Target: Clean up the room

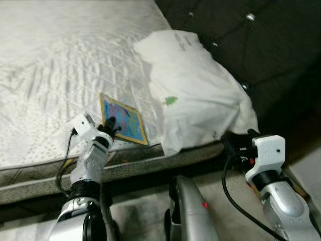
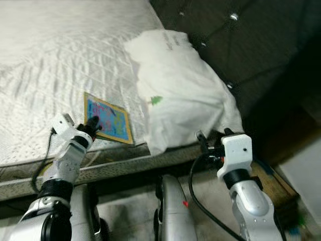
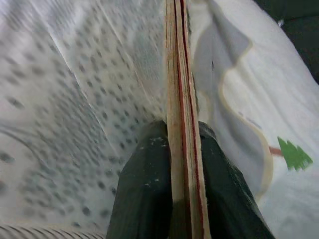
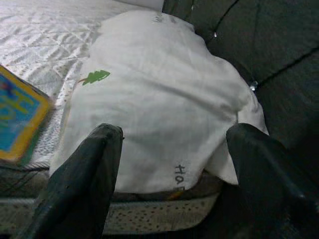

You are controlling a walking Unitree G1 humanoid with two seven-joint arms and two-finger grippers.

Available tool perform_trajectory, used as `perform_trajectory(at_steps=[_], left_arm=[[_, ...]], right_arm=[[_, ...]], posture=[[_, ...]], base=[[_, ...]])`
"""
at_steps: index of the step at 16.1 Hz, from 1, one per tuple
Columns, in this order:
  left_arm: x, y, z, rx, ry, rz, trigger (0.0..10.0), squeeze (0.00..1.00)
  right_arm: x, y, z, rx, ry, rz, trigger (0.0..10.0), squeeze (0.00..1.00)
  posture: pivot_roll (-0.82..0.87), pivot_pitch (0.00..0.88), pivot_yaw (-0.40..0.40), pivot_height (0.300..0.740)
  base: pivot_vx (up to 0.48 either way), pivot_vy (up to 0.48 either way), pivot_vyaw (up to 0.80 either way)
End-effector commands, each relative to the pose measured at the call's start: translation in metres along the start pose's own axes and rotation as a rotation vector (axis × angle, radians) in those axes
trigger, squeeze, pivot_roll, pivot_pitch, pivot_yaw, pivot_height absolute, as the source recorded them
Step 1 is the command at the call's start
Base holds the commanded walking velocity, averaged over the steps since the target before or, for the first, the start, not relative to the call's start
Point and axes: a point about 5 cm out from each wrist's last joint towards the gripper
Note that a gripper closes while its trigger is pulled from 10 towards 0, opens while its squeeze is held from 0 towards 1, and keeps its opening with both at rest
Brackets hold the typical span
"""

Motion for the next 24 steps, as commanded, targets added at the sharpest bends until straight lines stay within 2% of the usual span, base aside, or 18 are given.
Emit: perform_trajectory(at_steps=[1, 5, 8, 11, 14, 16, 18, 19, 24], left_arm=[[0.005, -0.013, -0.002, -0.046, -0.027, 0.015, 10.0, 0.00], [0.014, -0.008, -0.013, -0.007, -0.070, 0.084, 10.0, 0.00], [0.020, 0.002, -0.019, 0.031, -0.084, 0.060, 10.0, 0.00], [0.013, 0.013, -0.020, 0.055, -0.068, 0.018, 10.0, 0.00], [0.008, 0.010, -0.019, 0.035, -0.046, 0.014, 10.0, 0.00], [0.005, -0.001, -0.018, -0.024, -0.026, 0.006, 10.0, 0.00], [0.005, -0.005, -0.018, -0.040, -0.028, 0.021, 10.0, 0.00], [0.004, -0.005, -0.018, -0.046, -0.014, 0.014, 10.0, 1.00], [0.002, 0.013, -0.021, -0.003, 0.022, -0.029, 10.0, 1.00]], right_arm=[[0.000, 0.006, 0.003, 0.010, 0.017, -0.001, 10.0, 0.00], [0.003, 0.006, 0.014, -0.024, 0.015, 0.011, 10.0, 0.00], [0.005, 0.007, 0.018, -0.034, 0.014, 0.017, 10.0, 0.00], [0.005, 0.009, 0.017, -0.035, 0.012, 0.019, 10.0, 0.00], [0.005, 0.009, 0.015, -0.036, 0.011, 0.019, 10.0, 0.00], [0.005, 0.010, 0.014, -0.032, 0.010, 0.021, 10.0, 0.00], [0.007, 0.010, 0.012, -0.029, 0.004, 0.024, 10.0, 0.00], [0.007, 0.010, 0.011, -0.028, 0.003, 0.025, 10.0, 0.00], [0.007, 0.011, 0.008, -0.018, -0.005, 0.026, 10.0, 0.00]], posture=[[-0.27, 0.152, -0.106, 0.557], [-0.30, 0.161, -0.105, 0.557], [-0.31, 0.170, -0.108, 0.557], [-0.31, 0.177, -0.109, 0.557], [-0.31, 0.178, -0.108, 0.557], [-0.32, 0.175, -0.108, 0.557], [-0.32, 0.174, -0.107, 0.557], [-0.32, 0.172, -0.104, 0.557], [-0.32, 0.164, -0.097, 0.557]], base=[[0.000, 0.000, 0.00], [0.000, 0.000, 0.00], [0.000, 0.000, 0.00], [0.000, 0.000, 0.00], [0.000, 0.000, 0.00], [0.000, 0.000, 0.00], [0.000, 0.000, 0.00], [0.000, 0.000, 0.00], [0.000, 0.000, 0.00]])
Point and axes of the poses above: a point about 5 cm out from each wrist's last joint towards the gripper, its own z axis pointing back from the gripper into the wrist, its own y axis along the axis of the wrist's last joint, x = y × z, and after that the axes turned 8 degrees about z, right-handed
